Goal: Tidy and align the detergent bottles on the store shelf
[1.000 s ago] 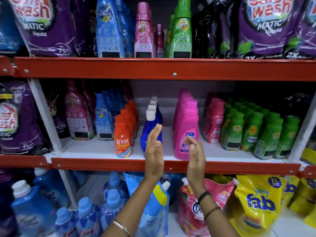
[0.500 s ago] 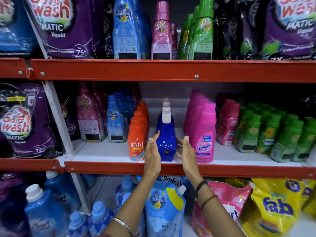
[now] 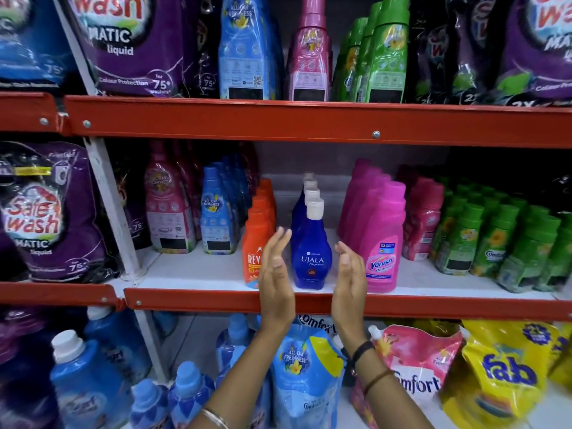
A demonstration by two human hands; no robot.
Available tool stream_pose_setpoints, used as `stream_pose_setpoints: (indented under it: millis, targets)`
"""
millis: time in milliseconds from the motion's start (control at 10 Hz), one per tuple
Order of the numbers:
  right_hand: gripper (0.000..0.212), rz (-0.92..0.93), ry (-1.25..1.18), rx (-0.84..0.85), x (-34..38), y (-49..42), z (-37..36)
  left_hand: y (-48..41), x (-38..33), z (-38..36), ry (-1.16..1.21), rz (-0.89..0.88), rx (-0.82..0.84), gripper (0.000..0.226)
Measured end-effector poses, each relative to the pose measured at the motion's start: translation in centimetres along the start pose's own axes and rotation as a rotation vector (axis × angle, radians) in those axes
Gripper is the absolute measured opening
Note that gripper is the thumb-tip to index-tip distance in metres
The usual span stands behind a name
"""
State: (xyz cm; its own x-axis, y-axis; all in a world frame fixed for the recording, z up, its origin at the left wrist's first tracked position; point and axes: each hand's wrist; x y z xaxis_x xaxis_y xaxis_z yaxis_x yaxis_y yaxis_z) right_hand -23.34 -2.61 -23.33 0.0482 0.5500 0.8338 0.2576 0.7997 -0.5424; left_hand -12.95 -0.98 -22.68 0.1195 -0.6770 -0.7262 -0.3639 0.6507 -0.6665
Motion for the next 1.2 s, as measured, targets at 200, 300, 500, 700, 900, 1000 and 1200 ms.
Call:
stream_pose_setpoints:
  millis: [200, 300, 500, 700, 900, 1000, 1200]
  targets:
    - [0.075, -0.186, -0.216, 0.289, 1.9, 2.2, -5.2, -2.0, -0.3, 4.4, -0.019, 0.124, -0.213, 0.049]
    - [0.093, -0.285, -0.223, 0.344, 2.2, 2.4, -7.6, -2.9, 0.8, 5.9, -0.009, 0.292, -0.155, 0.058]
    - [0.06, -0.304, -0.123, 0.288, 1.0, 1.8, -9.4, -3.2, 1.3, 6.8, 0.068, 0.379, -0.044, 0.06]
    - [0.065, -0.275, -0.106, 0.266, 0.2, 2.0, -9.7, -3.4, 1.5, 7.2, 0.075, 0.365, -0.008, 0.059]
    - [0.084, -0.278, -0.094, 0.265, 0.4, 2.1, -9.7, -3.6, 1.5, 7.4, 0.081, 0.397, 0.012, 0.058]
    - [0.072, -0.275, -0.053, 0.28, 0.8, 2.2, -9.7, -3.5, 1.2, 7.4, 0.049, 0.398, 0.012, 0.058]
    - [0.026, -0.172, 0.05, 0.112, 2.6, 2.4, -7.9, -3.9, -0.3, 7.6, -0.228, 0.2, 0.034, 0.057]
Point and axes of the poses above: each hand's wrist, its own y-axis away from the middle knuckle, its own z-axis out of the back of the hand, x = y × z, and after that the axes turned 3 degrees about y, right-handed
